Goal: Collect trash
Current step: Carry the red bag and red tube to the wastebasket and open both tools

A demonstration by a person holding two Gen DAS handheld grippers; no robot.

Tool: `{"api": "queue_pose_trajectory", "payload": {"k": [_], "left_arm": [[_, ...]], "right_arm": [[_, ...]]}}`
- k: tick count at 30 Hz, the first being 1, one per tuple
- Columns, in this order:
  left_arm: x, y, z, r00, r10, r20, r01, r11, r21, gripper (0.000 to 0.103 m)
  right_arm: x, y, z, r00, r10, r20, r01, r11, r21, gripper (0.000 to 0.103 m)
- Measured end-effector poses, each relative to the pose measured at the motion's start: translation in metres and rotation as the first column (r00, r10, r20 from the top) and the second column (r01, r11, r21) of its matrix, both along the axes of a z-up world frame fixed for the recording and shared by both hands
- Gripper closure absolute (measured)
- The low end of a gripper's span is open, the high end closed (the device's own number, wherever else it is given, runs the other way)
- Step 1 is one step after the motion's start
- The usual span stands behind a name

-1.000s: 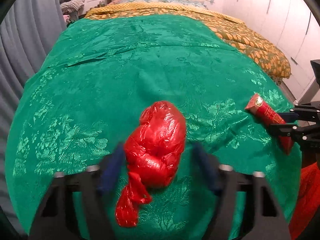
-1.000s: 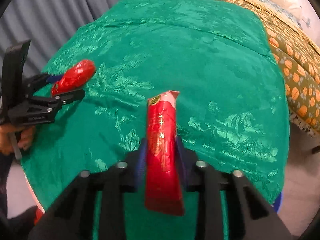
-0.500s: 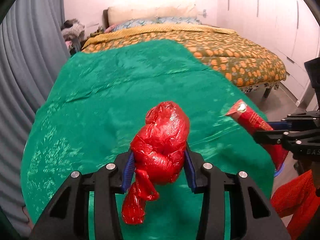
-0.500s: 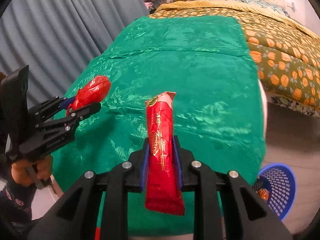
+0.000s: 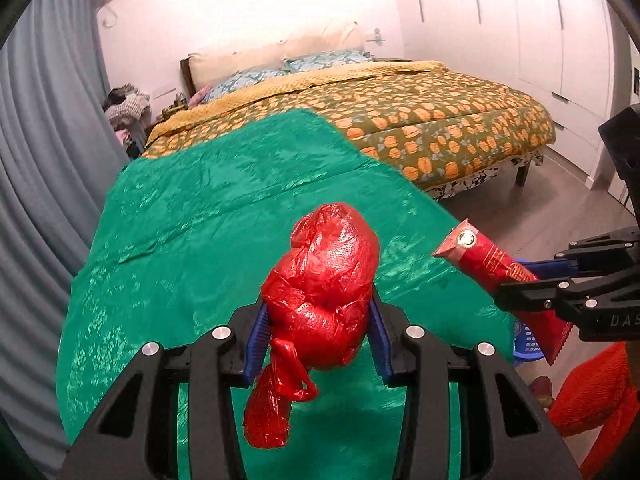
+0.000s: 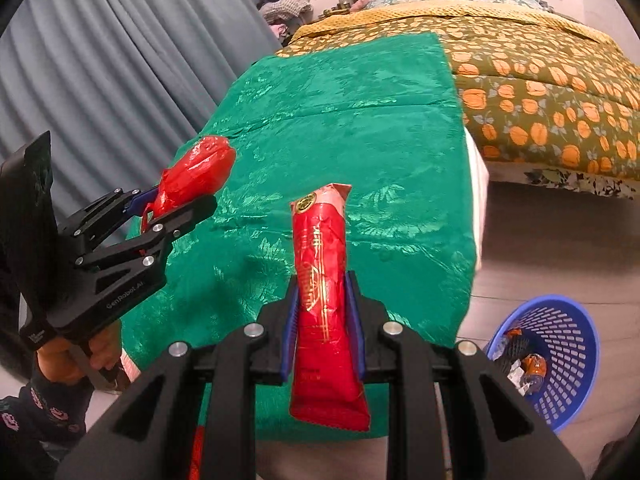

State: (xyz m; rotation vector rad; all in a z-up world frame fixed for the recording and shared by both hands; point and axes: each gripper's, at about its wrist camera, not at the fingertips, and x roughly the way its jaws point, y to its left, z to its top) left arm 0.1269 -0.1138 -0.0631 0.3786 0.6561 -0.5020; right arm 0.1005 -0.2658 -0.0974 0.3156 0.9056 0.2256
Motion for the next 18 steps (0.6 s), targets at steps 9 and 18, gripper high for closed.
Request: {"api": "queue_pose_trajectory", "payload": {"k": [9,18], "left_arm": [[-0.019,-0.052,-0.009,0.965,-0.184,-0.186,0.166,0.980,-0.107,0.062],[-0.078,-0.189,-0.058,0.848,-0.395,-0.353,0.364,0.919,-0.152,0.061]], "right_arm": [[-0.043,-0.072,-0.008,0.992,-0.129,-0.002,0.129,0.992,-0.009,0.082],[-0.097,-0.211,-0.088,0.895,-0.419,-0.154,0.411,0.908,-0.085,0.082]]}}
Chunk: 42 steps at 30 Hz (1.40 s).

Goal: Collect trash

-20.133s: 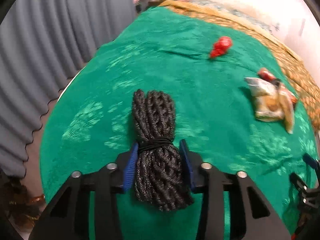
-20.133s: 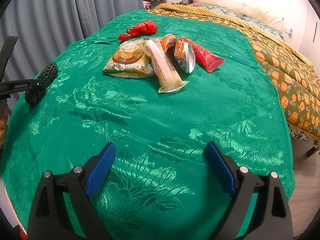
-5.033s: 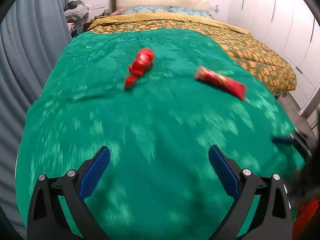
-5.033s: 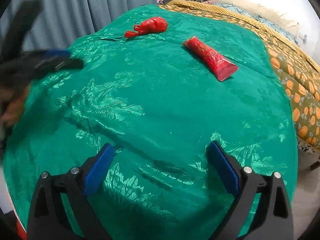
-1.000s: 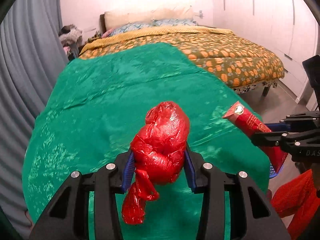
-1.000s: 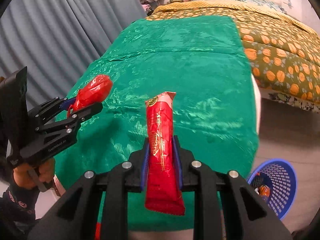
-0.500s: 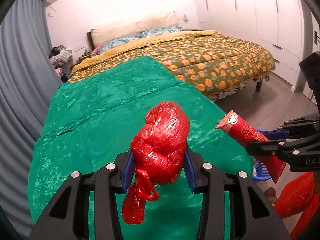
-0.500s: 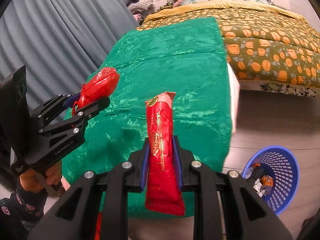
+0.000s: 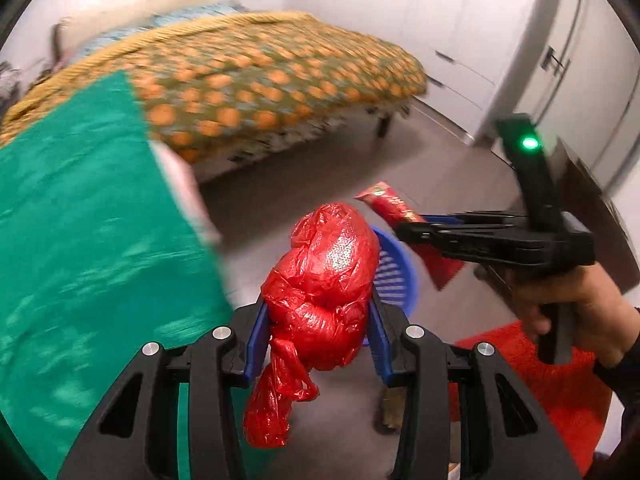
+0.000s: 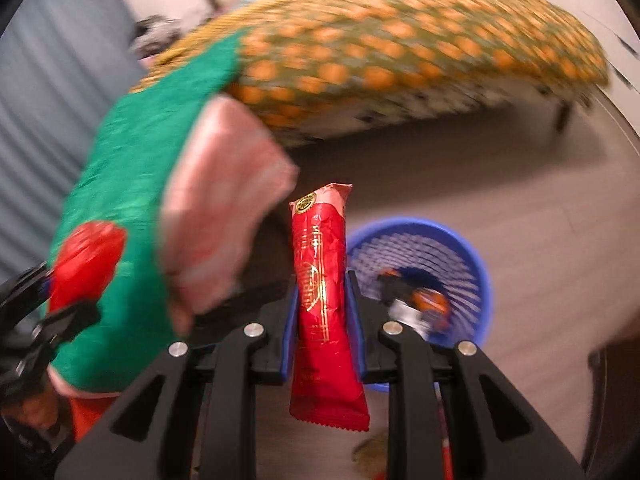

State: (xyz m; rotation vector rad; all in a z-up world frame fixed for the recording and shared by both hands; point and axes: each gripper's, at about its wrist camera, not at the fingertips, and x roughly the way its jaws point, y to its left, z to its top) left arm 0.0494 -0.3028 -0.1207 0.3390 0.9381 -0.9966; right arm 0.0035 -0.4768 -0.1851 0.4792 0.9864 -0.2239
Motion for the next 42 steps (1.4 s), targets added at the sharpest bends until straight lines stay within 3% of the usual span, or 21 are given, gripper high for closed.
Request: {"api": "queue_pose_trajectory", "payload": {"k": [4,10,12,13,14,16,22,24,28,31,32,34,35,38,42], "left_arm": [[-0.001,-0.060,-0.041,0.999,-0.033,-0.036,0.034,0.999,0.038,0.061],[0.024,-0.122,-0.118,0.992,-0.019,-0.128,0.031,0.995,0.094,0.058],[0.031,-0.133,-0.140,0.991,-0.007,-0.132,0.021,0.994,0.103,0.040],[0.036,-0.136,-0.150,0.991,0.007,-0.133,0.008,0.994,0.106,0.036],[0.039,-0.138,-0.159,0.991,0.021,-0.135,-0.006,0.994,0.112,0.033],[0.043,-0.136,-0.166,0.990,0.043,-0.135,-0.025,0.991,0.134,0.033],[0.027,-0.118,-0.143,0.998,0.038,-0.051,-0.034,0.996,0.084,0.021],[0.021,-0.114,-0.126,0.999,0.052,-0.014,-0.051,0.996,0.068,0.012],[-0.002,-0.096,-0.082,0.998,0.064,0.022,-0.063,0.998,-0.008,0.005],[-0.017,-0.088,-0.060,0.998,0.038,0.046,-0.037,0.999,-0.011,0.005],[-0.022,-0.085,-0.054,0.997,0.038,0.064,-0.037,0.999,-0.014,0.005],[-0.033,-0.075,-0.038,0.992,0.056,0.117,-0.050,0.997,-0.053,0.005],[-0.037,-0.071,-0.032,0.988,0.066,0.139,-0.058,0.996,-0.063,0.005],[-0.048,-0.061,-0.015,0.974,0.106,0.202,-0.093,0.993,-0.076,0.005],[-0.054,-0.057,-0.010,0.961,0.139,0.240,-0.135,0.990,-0.031,0.005]], "right_arm": [[-0.001,-0.040,-0.033,0.998,-0.055,-0.033,0.056,0.998,0.024,0.082],[0.004,-0.086,-0.094,0.993,-0.097,-0.072,0.108,0.982,0.155,0.077],[0.005,-0.095,-0.111,0.989,-0.120,-0.084,0.135,0.970,0.202,0.060],[0.005,-0.100,-0.118,0.987,-0.139,-0.085,0.154,0.963,0.219,0.036],[0.001,-0.107,-0.126,0.981,-0.176,-0.078,0.190,0.953,0.237,0.021],[-0.001,-0.113,-0.129,0.976,-0.206,-0.076,0.219,0.942,0.255,0.021],[-0.015,-0.115,-0.107,0.969,-0.239,-0.070,0.248,0.951,0.186,0.011],[-0.021,-0.111,-0.087,0.967,-0.247,-0.061,0.253,0.957,0.142,0.005],[-0.044,-0.090,-0.037,0.966,-0.257,-0.036,0.258,0.966,0.013,0.004],[-0.063,-0.066,-0.005,0.970,-0.243,0.026,0.244,0.967,-0.076,0.004],[-0.075,-0.051,0.011,0.970,-0.238,0.057,0.244,0.959,-0.146,0.004],[-0.087,-0.033,0.028,0.967,-0.237,0.096,0.253,0.944,-0.214,0.004],[-0.101,-0.020,0.043,0.956,-0.248,0.157,0.279,0.931,-0.234,0.004],[-0.121,-0.007,0.058,0.924,-0.317,0.216,0.361,0.907,-0.215,0.004],[-0.130,0.005,0.061,0.926,-0.294,0.237,0.345,0.913,-0.216,0.004]]}}
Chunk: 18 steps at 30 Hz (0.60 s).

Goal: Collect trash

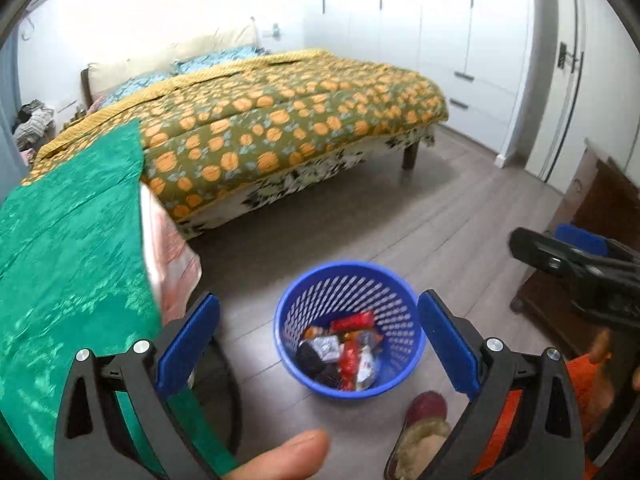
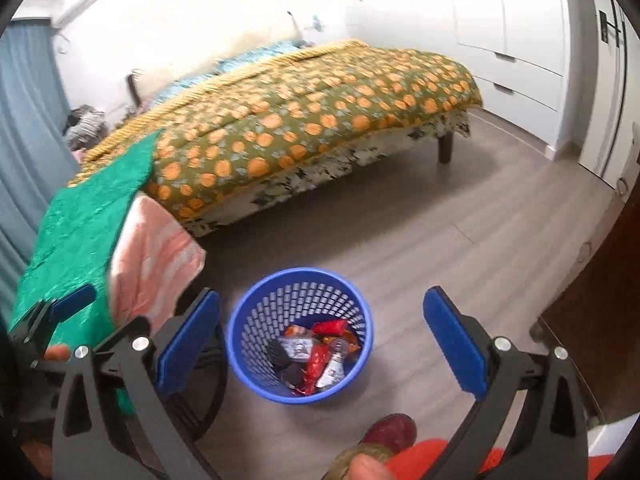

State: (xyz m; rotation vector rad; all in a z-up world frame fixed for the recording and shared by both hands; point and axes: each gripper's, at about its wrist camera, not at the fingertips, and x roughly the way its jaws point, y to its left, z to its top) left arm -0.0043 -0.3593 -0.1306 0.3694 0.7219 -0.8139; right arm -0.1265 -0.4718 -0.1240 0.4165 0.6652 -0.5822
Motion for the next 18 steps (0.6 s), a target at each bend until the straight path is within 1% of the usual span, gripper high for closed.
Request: {"api": "queue_pose_trajectory", "payload": {"k": [2,3,6,8,11,18], "left_arm": [[-0.001,0.004,-0.004,1.000,0.013,0.007,-0.013,1.000,0.018,0.005],[-0.001,0.005,-0.007,1.000,0.016,0.001,-0.016,0.999,0.033,0.005],[0.003,0.007,-0.018,0.998,0.011,-0.065,-0.007,0.998,0.063,0.005],[0.005,0.008,-0.024,0.996,0.014,-0.092,-0.007,0.997,0.078,0.005],[0.007,0.008,-0.033,0.995,0.026,-0.098,-0.016,0.994,0.104,0.005],[0.009,0.002,-0.044,0.993,0.043,-0.111,-0.027,0.990,0.139,0.005]], "right_arm": [[0.001,0.006,-0.004,1.000,-0.002,-0.029,0.002,1.000,-0.011,0.005],[0.002,0.008,-0.008,0.999,0.001,-0.050,-0.001,1.000,-0.002,0.005],[0.003,0.007,-0.023,0.996,0.011,-0.085,-0.007,0.999,0.047,0.005],[0.001,0.008,-0.032,0.995,0.015,-0.103,-0.007,0.997,0.073,0.005],[0.001,0.009,-0.040,0.992,0.025,-0.125,-0.013,0.995,0.094,0.005],[0.003,0.020,-0.047,0.986,0.069,-0.155,-0.055,0.994,0.098,0.005]]}}
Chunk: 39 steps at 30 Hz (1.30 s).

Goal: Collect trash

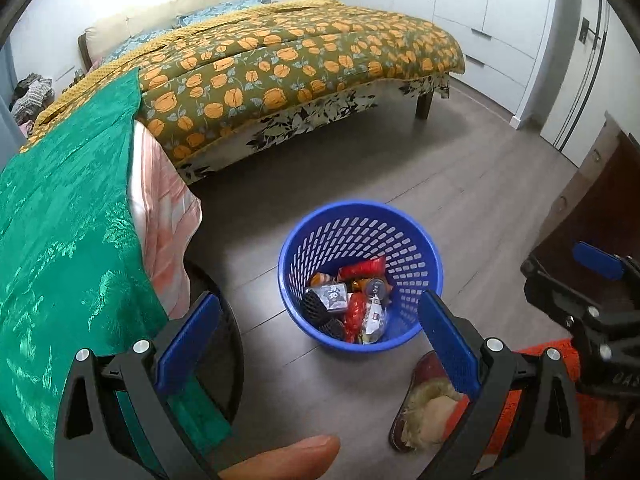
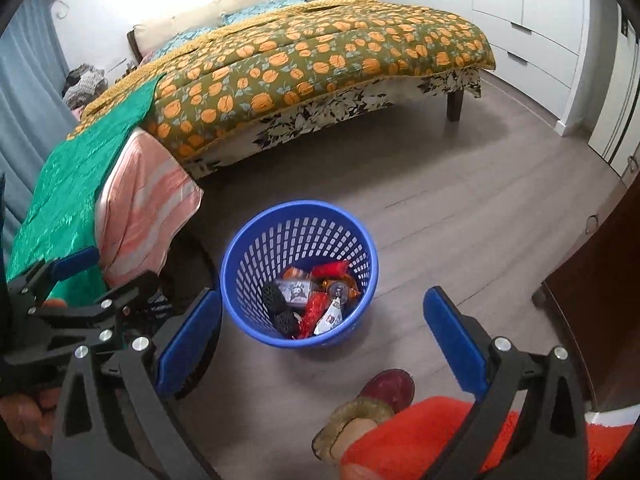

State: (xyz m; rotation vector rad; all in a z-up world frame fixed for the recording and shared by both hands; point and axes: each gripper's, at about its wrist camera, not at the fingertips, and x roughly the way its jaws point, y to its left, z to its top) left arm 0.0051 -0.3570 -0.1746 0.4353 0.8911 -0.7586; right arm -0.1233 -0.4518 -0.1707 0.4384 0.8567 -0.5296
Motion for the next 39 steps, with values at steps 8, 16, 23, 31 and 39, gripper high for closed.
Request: {"api": "queue_pose_trajectory", "payload": {"k": [8,16,23,31,39], "left_arm": [[0.003,0.001,-0.006,1.000,0.014,-0.008,-0.014,1.000,0.018,0.005],[0.007,0.004,-0.008,1.000,0.024,-0.017,-0.024,1.000,0.020,0.005],[0.009,0.005,-0.010,0.999,0.028,-0.021,-0.028,0.999,0.025,0.005],[0.009,0.005,-0.011,0.999,0.029,-0.022,-0.028,0.999,0.030,0.005],[0.009,0.005,-0.011,0.999,0.030,-0.023,-0.030,0.999,0.032,0.005]], "right_arm": [[0.004,0.006,-0.006,0.999,0.027,-0.028,-0.027,1.000,-0.002,0.005],[0.008,0.010,-0.009,0.998,0.038,-0.045,-0.038,0.999,-0.005,0.005],[0.009,0.010,-0.010,0.998,0.043,-0.055,-0.043,0.999,-0.007,0.005],[0.009,0.011,-0.010,0.997,0.045,-0.056,-0.045,0.999,-0.006,0.004],[0.009,0.012,-0.011,0.997,0.045,-0.056,-0.046,0.999,-0.006,0.004]]}}
